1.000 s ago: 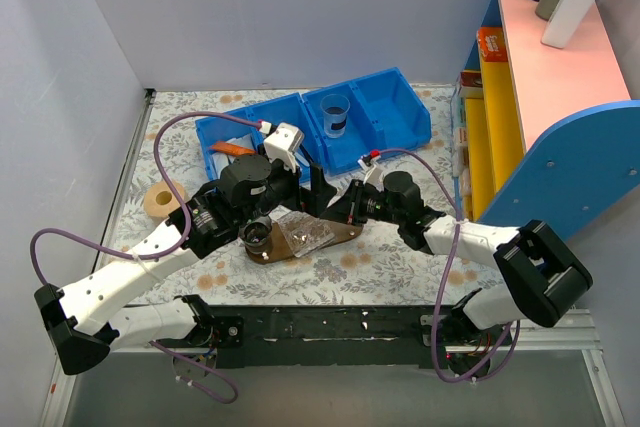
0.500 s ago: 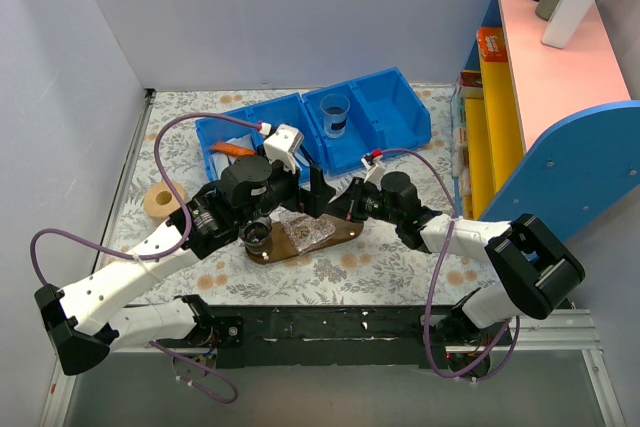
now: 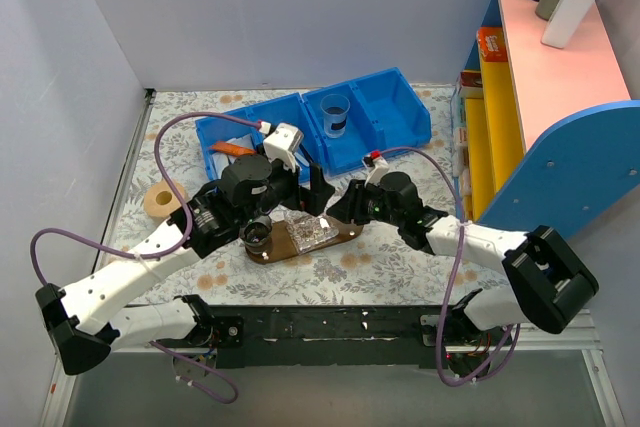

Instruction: Prepare toiletry sets of a toothbrush and toothpaste on the tray

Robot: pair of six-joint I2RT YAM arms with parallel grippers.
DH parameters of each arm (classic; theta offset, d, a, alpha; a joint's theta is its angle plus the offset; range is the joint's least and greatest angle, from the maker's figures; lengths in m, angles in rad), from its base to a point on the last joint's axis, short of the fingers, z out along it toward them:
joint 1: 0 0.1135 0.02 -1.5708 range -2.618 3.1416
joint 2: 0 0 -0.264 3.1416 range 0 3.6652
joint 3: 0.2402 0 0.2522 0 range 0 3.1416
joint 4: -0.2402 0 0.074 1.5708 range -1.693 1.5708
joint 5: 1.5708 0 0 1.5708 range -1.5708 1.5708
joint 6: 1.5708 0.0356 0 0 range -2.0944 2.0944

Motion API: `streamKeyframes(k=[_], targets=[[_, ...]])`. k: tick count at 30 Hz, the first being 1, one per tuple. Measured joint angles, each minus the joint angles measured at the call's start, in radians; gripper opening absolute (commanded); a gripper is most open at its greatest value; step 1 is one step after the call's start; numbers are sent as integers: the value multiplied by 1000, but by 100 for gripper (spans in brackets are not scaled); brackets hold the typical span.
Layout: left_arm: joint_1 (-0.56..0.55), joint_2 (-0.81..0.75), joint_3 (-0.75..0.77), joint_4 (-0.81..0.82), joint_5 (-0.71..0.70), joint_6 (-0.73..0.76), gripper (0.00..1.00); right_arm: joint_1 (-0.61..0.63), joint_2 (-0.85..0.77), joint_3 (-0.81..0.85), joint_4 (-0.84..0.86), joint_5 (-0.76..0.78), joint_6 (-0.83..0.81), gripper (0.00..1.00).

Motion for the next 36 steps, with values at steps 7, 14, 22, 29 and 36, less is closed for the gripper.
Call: streamKeyframes(k=[7, 14, 22, 29, 36], targets=[[131, 37, 0, -1, 20, -40, 98, 8, -125, 34, -189, 98, -135, 53], [332, 51, -3, 0, 17, -75, 98, 95, -174, 135, -377, 237, -238, 53], [373, 27, -66, 48, -80, -74, 98, 315, -6, 387, -603, 400, -285, 49], [386, -6, -173, 131, -138, -62, 98, 408, 132, 528, -748, 505, -275, 47], [391, -20, -207, 187, -152, -35, 98, 429, 182, 555, -832, 571, -245, 45]])
